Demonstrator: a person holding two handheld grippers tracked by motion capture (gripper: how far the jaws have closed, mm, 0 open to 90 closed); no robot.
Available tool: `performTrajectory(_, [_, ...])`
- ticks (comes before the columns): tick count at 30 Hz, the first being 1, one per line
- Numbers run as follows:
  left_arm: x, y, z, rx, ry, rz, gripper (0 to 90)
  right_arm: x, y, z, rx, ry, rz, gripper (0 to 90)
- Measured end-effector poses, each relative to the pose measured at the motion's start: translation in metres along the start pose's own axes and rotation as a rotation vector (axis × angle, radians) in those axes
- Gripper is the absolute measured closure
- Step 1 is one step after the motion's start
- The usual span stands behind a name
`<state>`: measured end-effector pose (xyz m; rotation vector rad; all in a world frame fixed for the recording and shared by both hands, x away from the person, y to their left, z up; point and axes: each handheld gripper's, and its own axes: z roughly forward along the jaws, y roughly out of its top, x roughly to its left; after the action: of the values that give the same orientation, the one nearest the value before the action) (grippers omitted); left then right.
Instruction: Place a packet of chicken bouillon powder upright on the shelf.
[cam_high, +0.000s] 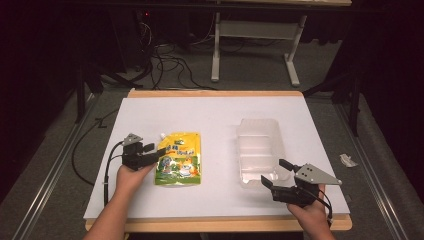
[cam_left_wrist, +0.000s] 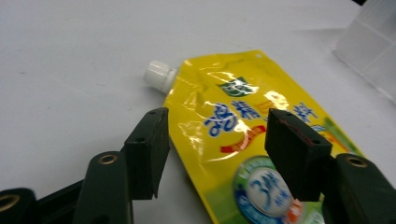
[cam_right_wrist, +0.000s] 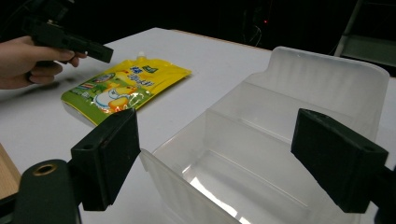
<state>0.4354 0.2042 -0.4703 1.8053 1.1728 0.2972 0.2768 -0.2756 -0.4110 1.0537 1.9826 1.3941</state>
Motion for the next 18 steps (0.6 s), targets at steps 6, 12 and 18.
performTrajectory(6, [0.023,0.006,0.021,0.027,-0.029,-0.110,48.4,0.002,-0.002,0.000,0.011,0.001,0.006,15.4])
performTrajectory(12, [0.029,0.006,0.023,0.027,-0.077,-0.168,56.6,0.003,-0.003,0.001,0.020,0.003,0.002,15.5])
performTrajectory(18, [0.029,0.006,0.025,0.066,-0.114,-0.178,62.4,0.005,-0.003,0.001,0.020,0.004,0.002,15.5])
